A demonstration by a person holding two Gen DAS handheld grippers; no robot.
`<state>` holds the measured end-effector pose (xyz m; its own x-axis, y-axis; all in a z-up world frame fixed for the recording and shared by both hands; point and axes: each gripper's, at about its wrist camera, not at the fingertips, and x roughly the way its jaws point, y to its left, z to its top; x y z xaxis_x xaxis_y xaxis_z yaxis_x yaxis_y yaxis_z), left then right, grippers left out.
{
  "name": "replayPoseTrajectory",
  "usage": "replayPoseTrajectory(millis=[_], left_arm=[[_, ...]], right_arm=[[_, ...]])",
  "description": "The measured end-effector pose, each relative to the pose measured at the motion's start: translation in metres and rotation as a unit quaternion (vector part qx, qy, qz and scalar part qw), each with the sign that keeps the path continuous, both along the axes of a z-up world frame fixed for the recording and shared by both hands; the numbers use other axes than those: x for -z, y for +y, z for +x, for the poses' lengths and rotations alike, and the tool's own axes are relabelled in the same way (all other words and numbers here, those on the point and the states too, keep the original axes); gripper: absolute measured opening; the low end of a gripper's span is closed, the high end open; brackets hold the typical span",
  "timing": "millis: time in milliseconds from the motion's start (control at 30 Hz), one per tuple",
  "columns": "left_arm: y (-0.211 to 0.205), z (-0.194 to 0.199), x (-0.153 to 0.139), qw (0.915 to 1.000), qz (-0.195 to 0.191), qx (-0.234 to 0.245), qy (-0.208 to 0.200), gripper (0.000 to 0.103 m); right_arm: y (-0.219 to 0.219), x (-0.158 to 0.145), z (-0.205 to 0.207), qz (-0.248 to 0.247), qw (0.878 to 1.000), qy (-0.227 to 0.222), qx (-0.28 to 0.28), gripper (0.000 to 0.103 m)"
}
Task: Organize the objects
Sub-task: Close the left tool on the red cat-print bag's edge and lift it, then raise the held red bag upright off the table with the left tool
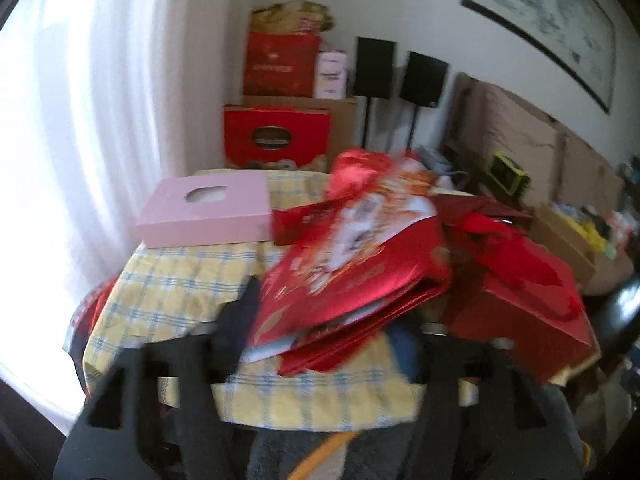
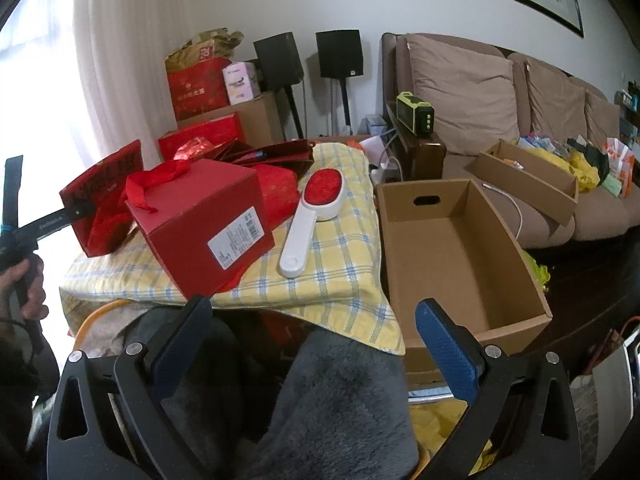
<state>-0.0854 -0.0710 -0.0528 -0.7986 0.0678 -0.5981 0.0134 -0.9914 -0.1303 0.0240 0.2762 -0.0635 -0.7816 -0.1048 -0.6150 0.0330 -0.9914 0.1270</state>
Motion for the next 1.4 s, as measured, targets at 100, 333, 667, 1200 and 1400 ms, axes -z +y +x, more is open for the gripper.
replayPoseTrajectory(millis=[100,333,667,1200,1400], left_arm=[[-0.005,-0.003,0.011,0.9999,0.008,-0.009,-0.004,0.070],[-0.002,-0.010,0.036,0.9994,-0.033,-0.012,-0.009,0.065],[0.017,-0.004,0.043,0.9964,-0.077,0.026,-0.022,0.025],[-0.017,0.017,-0.012,0.9996,0.008,-0.022,0.014,0.007],[-0.016,0.019,-0.020,0.9998,0.004,-0.019,0.007,0.007]], right_arm=[[0.000,0.000,0.000,-0.001,1.000,-0.001,0.000,0.102],[0.000,0.004,-0.003,-0.004,1.000,-0.007,0.001,0.102],[-0.001,0.012,-0.007,-0.007,1.000,-0.021,-0.001,0.102],[0.023,0.021,-0.009,-0.026,0.996,-0.028,0.079,0.102],[0.018,0.015,-0.006,-0.019,0.997,-0.016,0.078,0.102]])
